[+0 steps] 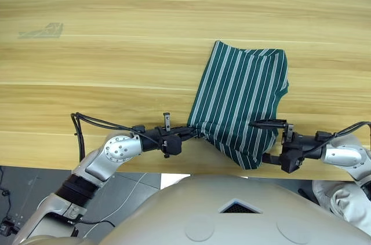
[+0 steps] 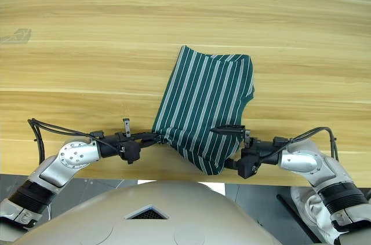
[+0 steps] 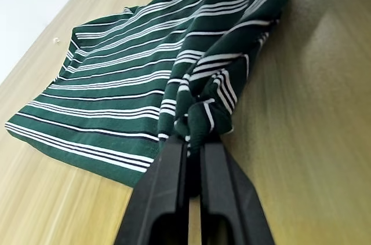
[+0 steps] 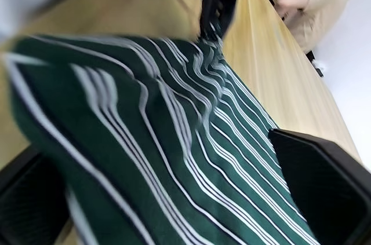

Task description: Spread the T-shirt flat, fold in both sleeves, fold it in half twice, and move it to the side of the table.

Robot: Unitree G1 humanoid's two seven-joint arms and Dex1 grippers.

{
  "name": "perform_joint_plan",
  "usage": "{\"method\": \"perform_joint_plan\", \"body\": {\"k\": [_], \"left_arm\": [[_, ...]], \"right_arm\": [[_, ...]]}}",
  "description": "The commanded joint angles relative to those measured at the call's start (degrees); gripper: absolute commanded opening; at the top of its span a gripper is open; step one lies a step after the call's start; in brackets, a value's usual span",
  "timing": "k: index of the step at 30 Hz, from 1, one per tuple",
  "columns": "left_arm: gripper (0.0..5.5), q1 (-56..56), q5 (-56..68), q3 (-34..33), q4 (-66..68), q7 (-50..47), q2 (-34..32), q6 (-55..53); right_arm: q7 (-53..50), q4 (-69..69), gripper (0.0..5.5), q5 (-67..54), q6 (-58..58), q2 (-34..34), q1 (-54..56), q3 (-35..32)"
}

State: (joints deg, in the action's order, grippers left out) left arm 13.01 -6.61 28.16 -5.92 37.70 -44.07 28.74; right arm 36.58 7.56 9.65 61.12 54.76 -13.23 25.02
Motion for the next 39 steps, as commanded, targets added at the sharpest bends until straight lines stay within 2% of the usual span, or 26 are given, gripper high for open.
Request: {"method": "perform_joint_plan", "body": {"k": [1,9,15,19,30,39], "left_arm": [[0.06,0.65,-0.43,-0.70,-0.17,1.51,0.20,-1.27],[0.06,1.97,-0.71,-1.70,-0.99,2.32,0.58,-1.40],[0.06,2.45,-1.05,-1.81,-1.57,2.74,0.86,-1.61],[0.06,2.62,-1.10,-2.00,-1.72,2.89,1.11,-1.70],[0.06,2.63,-1.14,-2.49,-1.93,3.07,1.79,-2.00],[0.06,3.23,-0.37,-3.64,-2.07,3.34,1.84,-2.38]], "right_arm": [[6.26,4.21,5.40,5.66,-2.57,0.56,-1.07,5.61],[5.23,5.20,5.40,5.33,-2.70,0.49,-0.11,7.07],[1.22,6.89,5.40,6.80,-3.46,-1.42,0.67,4.71],[1.31,6.69,4.81,6.88,-3.26,-1.32,0.76,4.84],[1.53,7.61,2.58,6.47,-3.33,-1.51,0.79,5.37],[1.63,7.99,1.08,6.69,-3.25,-1.73,1.13,5.46]]}}
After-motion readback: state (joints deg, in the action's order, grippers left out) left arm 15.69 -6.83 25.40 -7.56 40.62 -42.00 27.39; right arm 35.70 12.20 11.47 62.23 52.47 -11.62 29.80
